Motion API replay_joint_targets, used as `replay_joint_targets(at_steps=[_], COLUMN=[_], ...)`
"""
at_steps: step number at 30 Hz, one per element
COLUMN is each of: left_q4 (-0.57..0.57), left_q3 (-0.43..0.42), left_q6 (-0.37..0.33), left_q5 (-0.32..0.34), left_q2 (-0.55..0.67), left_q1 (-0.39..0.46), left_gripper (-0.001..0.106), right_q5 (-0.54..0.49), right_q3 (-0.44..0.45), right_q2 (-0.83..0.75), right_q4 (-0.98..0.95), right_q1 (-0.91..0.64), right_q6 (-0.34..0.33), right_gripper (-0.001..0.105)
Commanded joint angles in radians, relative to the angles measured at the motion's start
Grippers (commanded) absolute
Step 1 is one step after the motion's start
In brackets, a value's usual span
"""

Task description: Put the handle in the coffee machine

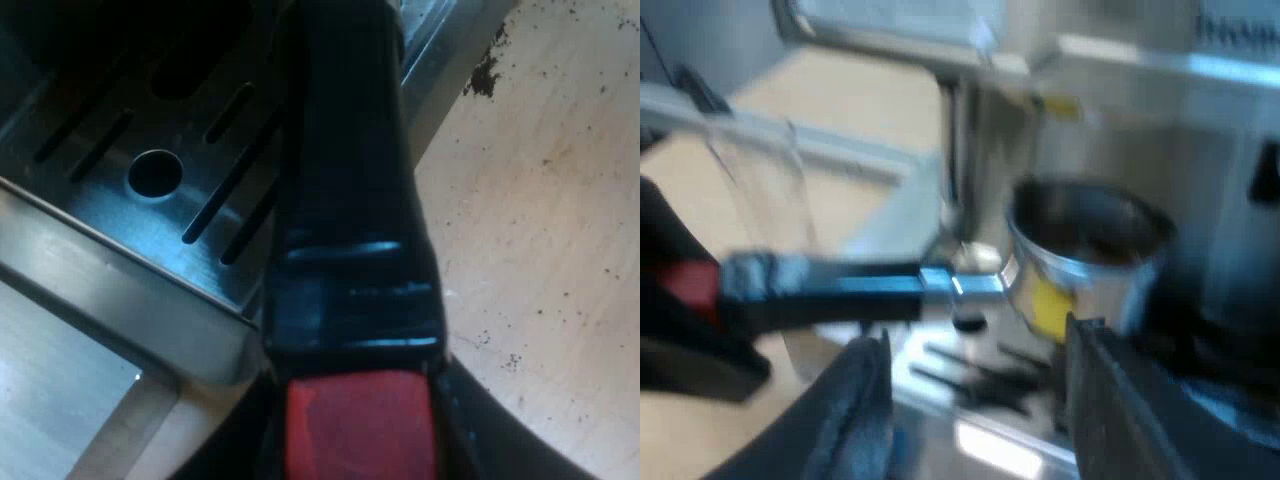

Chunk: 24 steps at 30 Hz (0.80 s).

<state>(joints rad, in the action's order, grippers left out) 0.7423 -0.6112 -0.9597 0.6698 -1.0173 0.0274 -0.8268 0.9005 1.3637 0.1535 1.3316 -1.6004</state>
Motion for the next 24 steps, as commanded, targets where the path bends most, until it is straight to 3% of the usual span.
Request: replay_joint_targets(at_steps=[1, 6, 11, 21, 24], left_q4=[-0.048, -0.074, -0.095, -0.126, -0.141], left_q3=[-0.016, -0.016, -0.016, -0.016, -0.016], left_q6=[-0.007, -0.007, -0.007, -0.012, -0.051], left_q5=[0.046, 0.046, 0.046, 0.046, 0.046], left_q2=[-0.008, -0.017, -0.02, -0.024, -0.046], left_q1=[0.0, 0.0, 0.0, 0.0, 0.0], left_gripper=[0.0, 0.0, 0.0, 0.0, 0.0], right_q5=[-0.027, -0.056, -0.2, -0.201, -0.187], right_q3=[-0.023, -0.022, -0.022, -0.011, 0.002], right_q2=[0.038, 0.117, 0.192, 0.283, 0.296], right_q4=[0.151, 0.291, 0.427, 0.585, 0.591], right_q1=[-0.002, -0.002, -0.002, -0.026, -0.032], right_q6=[-0.089, -0.128, -0.159, -0.175, -0.184], right_gripper=[0.043, 0.043, 0.043, 0.043, 0.043])
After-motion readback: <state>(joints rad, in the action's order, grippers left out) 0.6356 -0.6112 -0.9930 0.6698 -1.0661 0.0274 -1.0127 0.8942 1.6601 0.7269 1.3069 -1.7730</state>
